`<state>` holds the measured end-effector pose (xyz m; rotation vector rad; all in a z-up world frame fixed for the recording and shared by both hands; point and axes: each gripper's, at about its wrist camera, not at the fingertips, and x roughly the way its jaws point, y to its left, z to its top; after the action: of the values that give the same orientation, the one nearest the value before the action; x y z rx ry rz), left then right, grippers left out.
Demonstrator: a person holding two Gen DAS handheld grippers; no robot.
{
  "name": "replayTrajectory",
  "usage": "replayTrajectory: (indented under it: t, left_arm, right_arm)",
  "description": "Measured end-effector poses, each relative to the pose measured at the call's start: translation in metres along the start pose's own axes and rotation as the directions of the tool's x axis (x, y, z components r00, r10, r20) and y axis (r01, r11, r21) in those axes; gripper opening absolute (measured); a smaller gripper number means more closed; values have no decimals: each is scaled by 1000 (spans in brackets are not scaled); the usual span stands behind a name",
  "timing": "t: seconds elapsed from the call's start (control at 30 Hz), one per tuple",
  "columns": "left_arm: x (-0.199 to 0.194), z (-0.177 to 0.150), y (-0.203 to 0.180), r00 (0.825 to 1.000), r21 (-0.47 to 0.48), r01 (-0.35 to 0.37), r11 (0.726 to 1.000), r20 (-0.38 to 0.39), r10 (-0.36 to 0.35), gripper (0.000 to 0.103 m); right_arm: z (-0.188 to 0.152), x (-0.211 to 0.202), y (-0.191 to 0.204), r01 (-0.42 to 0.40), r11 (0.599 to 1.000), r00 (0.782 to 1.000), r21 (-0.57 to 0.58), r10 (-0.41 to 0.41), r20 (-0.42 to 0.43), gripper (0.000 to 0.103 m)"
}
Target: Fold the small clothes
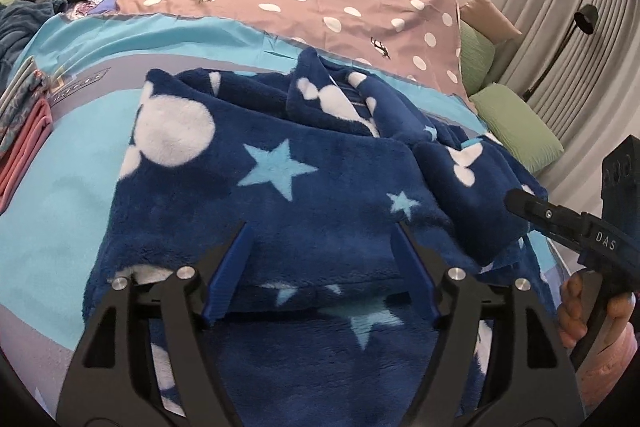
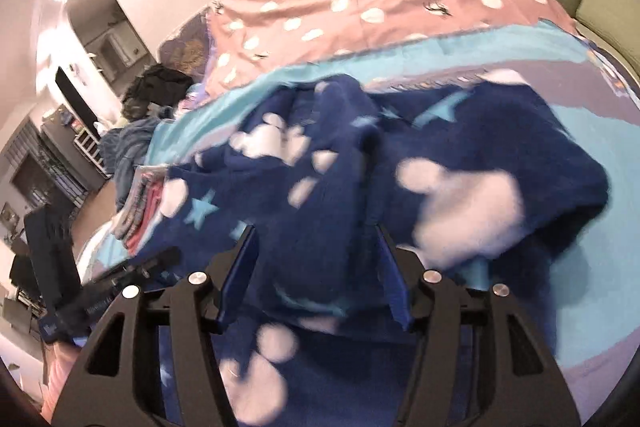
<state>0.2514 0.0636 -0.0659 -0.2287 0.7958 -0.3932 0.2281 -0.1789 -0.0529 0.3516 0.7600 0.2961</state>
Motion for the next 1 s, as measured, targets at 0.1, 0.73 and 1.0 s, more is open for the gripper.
replayTrajectory:
  t: [0.1, 0.73, 1.0]
  left_arm:
    - [-8, 3, 3, 1000, -12, 21, 1000, 22, -21, 78]
    - [64, 16, -41, 966, -5, 137, 991, -220, -135, 20]
    - [-20, 71, -70, 992, 113, 117, 987, 22, -121, 11]
  right_arm:
    - [-4, 9, 32, -148, 985, 989, -92, 146, -32, 59]
    - [-48, -44, 4, 191, 937, 981, -293, -194, 19, 63]
    - [-33, -55, -83, 478, 876, 878, -58, -477, 29, 66]
